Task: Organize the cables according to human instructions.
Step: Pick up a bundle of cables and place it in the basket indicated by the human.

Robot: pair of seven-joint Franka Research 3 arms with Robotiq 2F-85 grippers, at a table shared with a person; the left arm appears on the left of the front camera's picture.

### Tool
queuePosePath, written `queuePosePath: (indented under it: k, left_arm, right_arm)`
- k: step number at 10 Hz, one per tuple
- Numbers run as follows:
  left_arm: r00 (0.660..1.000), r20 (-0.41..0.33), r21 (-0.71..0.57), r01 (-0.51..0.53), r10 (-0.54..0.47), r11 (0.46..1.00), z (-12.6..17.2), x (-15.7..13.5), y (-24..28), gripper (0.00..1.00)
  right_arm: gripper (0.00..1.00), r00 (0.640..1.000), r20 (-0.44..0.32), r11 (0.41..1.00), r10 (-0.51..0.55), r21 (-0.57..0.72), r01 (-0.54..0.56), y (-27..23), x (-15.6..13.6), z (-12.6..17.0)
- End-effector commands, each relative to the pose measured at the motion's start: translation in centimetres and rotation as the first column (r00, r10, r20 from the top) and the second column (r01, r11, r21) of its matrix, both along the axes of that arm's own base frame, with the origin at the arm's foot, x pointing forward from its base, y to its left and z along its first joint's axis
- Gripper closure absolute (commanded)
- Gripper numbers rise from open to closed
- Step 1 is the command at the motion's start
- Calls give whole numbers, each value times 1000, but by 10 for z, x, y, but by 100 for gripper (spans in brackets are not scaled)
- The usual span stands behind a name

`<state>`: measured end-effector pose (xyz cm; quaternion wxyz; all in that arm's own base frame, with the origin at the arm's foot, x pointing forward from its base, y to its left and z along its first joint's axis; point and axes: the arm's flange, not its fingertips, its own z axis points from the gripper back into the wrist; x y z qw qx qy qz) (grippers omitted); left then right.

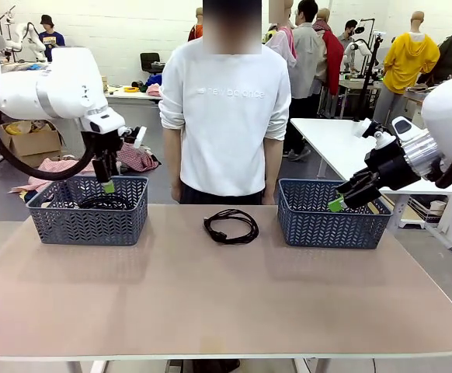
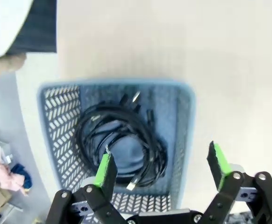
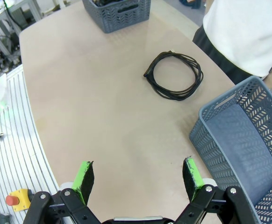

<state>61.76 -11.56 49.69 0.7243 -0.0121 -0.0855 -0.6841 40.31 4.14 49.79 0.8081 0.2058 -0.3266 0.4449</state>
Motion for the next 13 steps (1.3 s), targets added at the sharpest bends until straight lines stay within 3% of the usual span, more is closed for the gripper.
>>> queuePosePath:
  k: [1, 4, 8, 11, 13]
  left_arm:
    - [1000, 0, -56, -9, 9, 998, 13, -49, -3, 0]
    - [1000, 14, -80, -18, 19, 997, 21, -111, -23, 0]
    - [1000, -22, -80, -18, 16, 997, 13, -164, -31, 0]
    - [998, -64, -96, -23, 17, 995, 0, -181, -29, 0]
    - [998, -56, -61, -2, -2, 998, 5, -174, -31, 0]
  right_arm:
    - [0, 1000, 22, 999, 22, 30, -22, -1, 4, -1]
    - [0, 1000, 22, 999, 22, 30, -22, -1, 4, -1]
    - [0, 1000, 22, 999, 22, 30, -22, -1, 4, -1]
    - [0, 1000, 22, 999, 22, 30, -22, -1, 4, -1]
    - [0, 1000, 22, 999, 22, 30, -22, -1, 4, -1]
